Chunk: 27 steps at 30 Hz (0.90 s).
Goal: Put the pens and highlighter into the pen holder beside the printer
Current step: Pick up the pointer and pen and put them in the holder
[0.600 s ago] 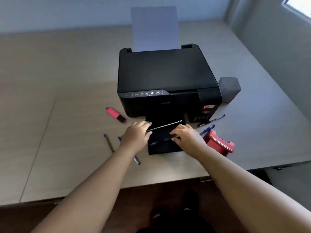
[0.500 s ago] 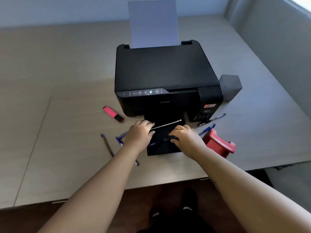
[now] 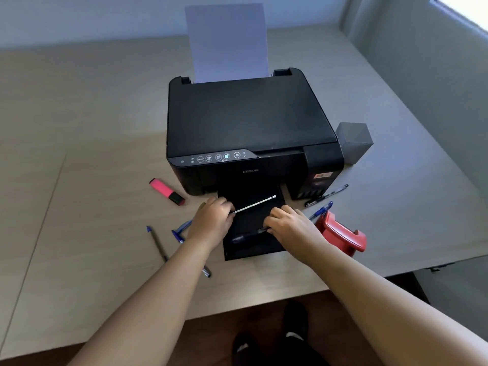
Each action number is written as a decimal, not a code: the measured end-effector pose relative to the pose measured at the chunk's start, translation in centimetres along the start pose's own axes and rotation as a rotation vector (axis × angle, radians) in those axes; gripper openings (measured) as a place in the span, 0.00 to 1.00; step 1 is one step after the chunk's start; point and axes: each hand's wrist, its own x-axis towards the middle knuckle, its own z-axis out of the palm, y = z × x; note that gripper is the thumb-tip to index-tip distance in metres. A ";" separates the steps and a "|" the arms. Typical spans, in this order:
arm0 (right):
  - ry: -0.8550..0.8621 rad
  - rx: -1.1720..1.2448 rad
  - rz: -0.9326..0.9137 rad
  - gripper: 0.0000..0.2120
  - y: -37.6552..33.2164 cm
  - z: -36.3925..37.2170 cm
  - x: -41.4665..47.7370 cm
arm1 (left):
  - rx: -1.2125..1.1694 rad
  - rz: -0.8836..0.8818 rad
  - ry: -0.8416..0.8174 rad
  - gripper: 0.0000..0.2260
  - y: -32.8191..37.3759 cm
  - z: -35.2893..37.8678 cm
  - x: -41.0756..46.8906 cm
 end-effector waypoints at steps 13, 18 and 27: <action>0.548 0.661 0.621 0.03 10.3 -13.2 -2.9 | -0.450 0.094 -0.072 0.03 11.7 -7.5 4.7; 0.624 0.783 0.747 0.04 17.7 -16.8 -1.8 | -0.581 0.085 -0.023 0.04 20.5 -8.3 13.3; 0.445 0.895 0.692 0.05 28.4 -16.9 2.9 | -0.537 -0.228 0.083 0.05 29.2 -1.6 26.1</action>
